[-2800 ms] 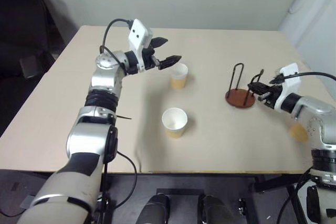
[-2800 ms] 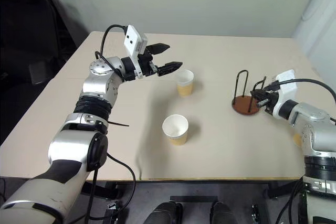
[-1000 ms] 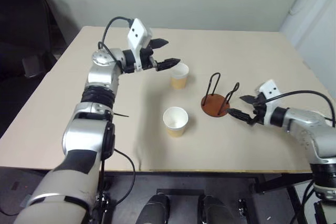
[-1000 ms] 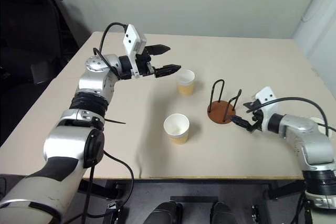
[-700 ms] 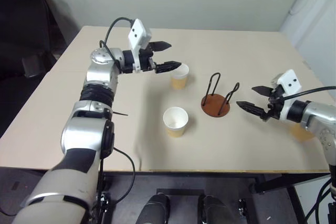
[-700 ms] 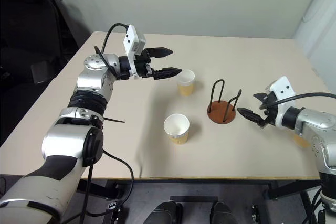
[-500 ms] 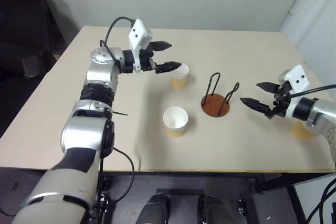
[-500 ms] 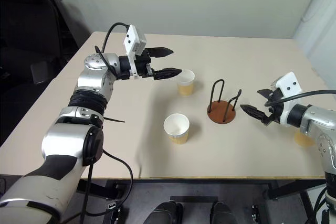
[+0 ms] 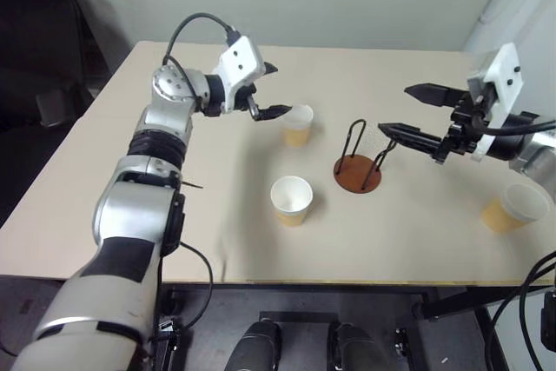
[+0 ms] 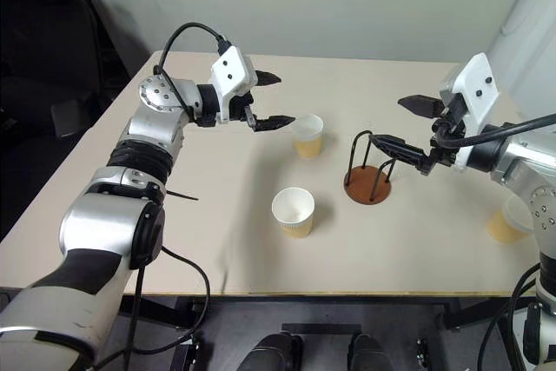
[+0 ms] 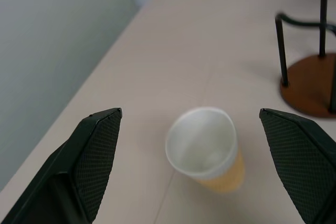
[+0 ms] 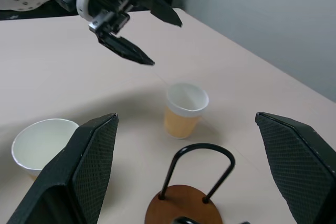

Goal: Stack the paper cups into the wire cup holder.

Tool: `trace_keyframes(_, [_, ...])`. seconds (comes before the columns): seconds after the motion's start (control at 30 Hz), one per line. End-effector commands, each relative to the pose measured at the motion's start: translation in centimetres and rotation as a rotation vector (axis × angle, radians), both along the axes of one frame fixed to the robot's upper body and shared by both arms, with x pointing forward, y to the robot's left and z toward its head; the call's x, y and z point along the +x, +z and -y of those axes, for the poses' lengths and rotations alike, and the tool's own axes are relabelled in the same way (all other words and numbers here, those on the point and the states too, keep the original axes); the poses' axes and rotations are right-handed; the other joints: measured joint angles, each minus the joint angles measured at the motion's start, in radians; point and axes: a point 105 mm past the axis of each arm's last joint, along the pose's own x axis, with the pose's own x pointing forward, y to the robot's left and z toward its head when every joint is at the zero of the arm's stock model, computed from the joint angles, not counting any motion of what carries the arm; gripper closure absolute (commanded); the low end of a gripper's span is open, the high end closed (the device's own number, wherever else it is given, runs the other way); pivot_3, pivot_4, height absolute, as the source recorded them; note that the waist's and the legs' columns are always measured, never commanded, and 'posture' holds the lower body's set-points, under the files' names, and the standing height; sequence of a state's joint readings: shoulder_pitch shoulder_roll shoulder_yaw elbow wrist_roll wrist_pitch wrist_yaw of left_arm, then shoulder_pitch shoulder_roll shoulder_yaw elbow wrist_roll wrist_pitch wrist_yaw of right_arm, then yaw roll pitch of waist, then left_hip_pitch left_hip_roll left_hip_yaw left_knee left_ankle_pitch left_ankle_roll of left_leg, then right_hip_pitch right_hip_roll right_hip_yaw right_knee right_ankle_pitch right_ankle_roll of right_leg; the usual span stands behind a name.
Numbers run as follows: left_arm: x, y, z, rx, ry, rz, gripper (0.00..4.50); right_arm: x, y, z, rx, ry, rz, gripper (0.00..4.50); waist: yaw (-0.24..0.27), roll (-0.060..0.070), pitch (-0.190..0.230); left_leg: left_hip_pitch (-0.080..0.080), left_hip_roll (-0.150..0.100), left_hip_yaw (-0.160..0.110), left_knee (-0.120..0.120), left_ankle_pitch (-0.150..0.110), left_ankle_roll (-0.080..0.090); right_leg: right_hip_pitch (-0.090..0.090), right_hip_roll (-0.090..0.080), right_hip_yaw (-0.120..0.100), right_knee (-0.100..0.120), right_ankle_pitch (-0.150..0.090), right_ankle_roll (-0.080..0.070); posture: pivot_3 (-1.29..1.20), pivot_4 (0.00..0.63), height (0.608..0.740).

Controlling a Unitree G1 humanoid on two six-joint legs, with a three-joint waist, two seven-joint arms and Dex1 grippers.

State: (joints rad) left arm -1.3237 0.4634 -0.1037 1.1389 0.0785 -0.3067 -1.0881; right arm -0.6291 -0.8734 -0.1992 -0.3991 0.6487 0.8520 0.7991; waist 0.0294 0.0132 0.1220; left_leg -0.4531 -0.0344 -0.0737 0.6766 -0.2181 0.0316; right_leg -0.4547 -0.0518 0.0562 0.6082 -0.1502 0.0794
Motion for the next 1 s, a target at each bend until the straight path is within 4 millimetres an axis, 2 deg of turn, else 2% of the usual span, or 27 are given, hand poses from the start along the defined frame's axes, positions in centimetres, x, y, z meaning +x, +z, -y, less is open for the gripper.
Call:
trace_keyframes(0.03, [-0.3,1.0,0.0,0.083,-0.022,0.058,0.0,-0.8,1.0,-0.5,-0.041,0.049,0.037,0.25,0.0,0.0,0.0,0.0,0.0,0.0,0.0,0.0,0.0,0.0,0.0,0.0,0.0,0.0,0.0,0.0,0.15,0.74])
trace_keyframes(0.37, [-0.4,1.7,0.6,0.229,-0.048,0.091,0.0,-0.8,1.2,0.5,-0.114,0.048,0.028,0.25,0.001,0.0,0.0,-0.001,-0.003,-0.002,0.002,-0.002,0.002,0.0,-0.002,0.0,0.0,0.0,0.0,0.0,0.15,0.74])
trace_keyframes(0.47, [-0.2,1.6,0.9,0.27,-0.039,0.118,0.0,-0.7,1.2,0.8,-0.125,0.04,0.027,0.25,0.0,0.0,0.0,-0.001,-0.004,-0.002,0.003,-0.007,0.01,0.0,-0.003,0.001,0.0,0.0,0.0,0.0,0.15,0.74])
trace_keyframes(0.53, [-0.1,1.3,1.2,0.306,-0.045,0.13,0.0,-0.7,1.2,0.8,-0.126,0.04,0.028,0.25,0.0,0.0,0.0,-0.001,-0.004,-0.001,0.003,-0.007,0.01,0.0,-0.003,0.001,0.0,0.0,0.0,0.0,0.15,0.74])
trace_keyframes(1.0, [1.1,1.6,1.4,0.59,0.028,0.321,0.0,-1.1,1.3,1.4,-0.147,0.044,-0.009,0.25,-0.001,0.001,0.0,-0.001,-0.005,0.0,0.004,-0.006,0.009,0.0,-0.003,0.001,0.0,-0.001,0.0,0.0,0.15,0.74])
